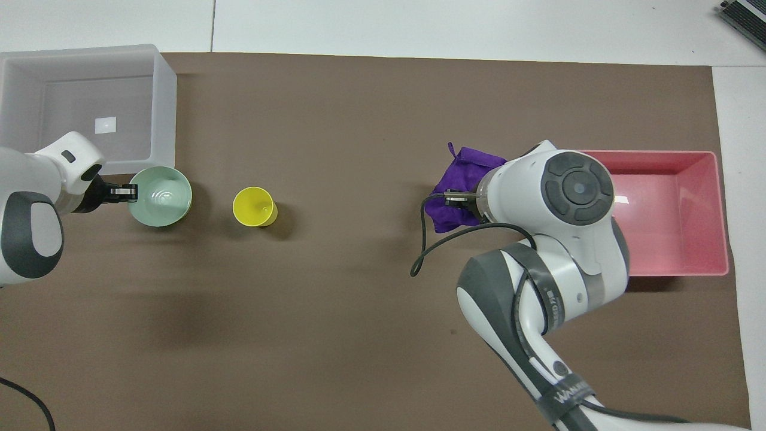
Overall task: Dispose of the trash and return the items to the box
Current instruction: 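Place the cloth in the pink bin while the left gripper places the bowl, then release the cloth and withdraw the right gripper while the left gripper grasps the cup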
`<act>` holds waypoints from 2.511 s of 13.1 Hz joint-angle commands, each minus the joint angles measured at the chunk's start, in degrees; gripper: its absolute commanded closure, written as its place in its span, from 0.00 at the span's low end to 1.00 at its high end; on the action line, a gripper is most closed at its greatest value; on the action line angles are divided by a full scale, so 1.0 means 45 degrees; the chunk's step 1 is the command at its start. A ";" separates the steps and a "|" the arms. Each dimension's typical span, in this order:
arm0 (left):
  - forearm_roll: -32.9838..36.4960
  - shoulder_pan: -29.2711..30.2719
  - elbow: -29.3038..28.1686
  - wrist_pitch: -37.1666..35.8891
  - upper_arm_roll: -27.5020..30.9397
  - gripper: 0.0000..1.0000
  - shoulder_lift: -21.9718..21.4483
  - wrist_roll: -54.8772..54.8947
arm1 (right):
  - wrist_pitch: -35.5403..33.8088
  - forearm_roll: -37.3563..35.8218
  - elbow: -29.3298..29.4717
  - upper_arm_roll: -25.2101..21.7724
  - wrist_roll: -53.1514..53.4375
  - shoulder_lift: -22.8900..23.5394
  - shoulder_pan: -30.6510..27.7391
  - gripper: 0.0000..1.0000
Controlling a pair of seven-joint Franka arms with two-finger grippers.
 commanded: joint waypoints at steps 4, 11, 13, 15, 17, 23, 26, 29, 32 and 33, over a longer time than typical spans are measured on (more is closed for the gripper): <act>0.0109 0.0579 0.3477 -0.0634 -0.0071 1.00 0.1522 0.0059 | -0.0038 -0.0002 -0.0410 0.0105 -0.5294 -0.0379 -0.3826 1.00; 0.0207 0.1225 1.0120 -0.1319 -0.0071 1.00 0.6483 0.0058 | 0.3185 0.0425 -0.2534 0.0125 -0.7336 0.1382 -0.5825 1.00; 0.0207 0.1479 1.0164 -0.0871 -0.0110 1.00 0.6914 0.0058 | 0.3677 0.0855 -0.2889 0.0144 -0.7298 0.1537 -0.5806 1.00; 0.0188 0.1518 0.9931 -0.0441 -0.0110 1.00 0.7190 0.0058 | 0.3872 0.1617 -0.3261 0.0144 -0.7258 0.1577 -0.5650 1.00; 0.0207 0.1460 0.8956 0.0706 -0.0091 1.00 0.7073 0.0078 | 0.4126 0.1619 -0.3535 0.0125 -0.7297 0.1577 -0.5649 1.00; 0.0226 0.1440 0.7585 0.0832 -0.0091 0.63 0.6526 0.0078 | 0.3662 0.1424 -0.2640 0.0222 -0.7258 0.1072 -0.5376 0.00; 0.0246 0.1402 0.7840 0.0246 -0.0091 0.09 0.6061 0.0097 | 0.1850 0.1366 -0.1684 0.0262 -0.7065 0.0154 -0.4929 0.00; 0.0246 0.1012 0.6985 -0.0748 -0.0071 0.00 0.4501 0.0097 | -0.0494 0.1092 -0.0260 0.0417 -0.5270 -0.0356 -0.4675 0.00; 0.0246 0.0194 0.4196 -0.0809 -0.0071 0.00 0.2003 0.0039 | -0.2975 0.1092 0.1537 0.0398 -0.4311 -0.0551 -0.4653 0.00; 0.0246 -0.0100 0.3143 -0.0829 -0.0071 0.00 0.1221 0.0000 | -0.3853 0.1111 0.2103 0.0379 -0.4309 -0.0610 -0.4750 0.00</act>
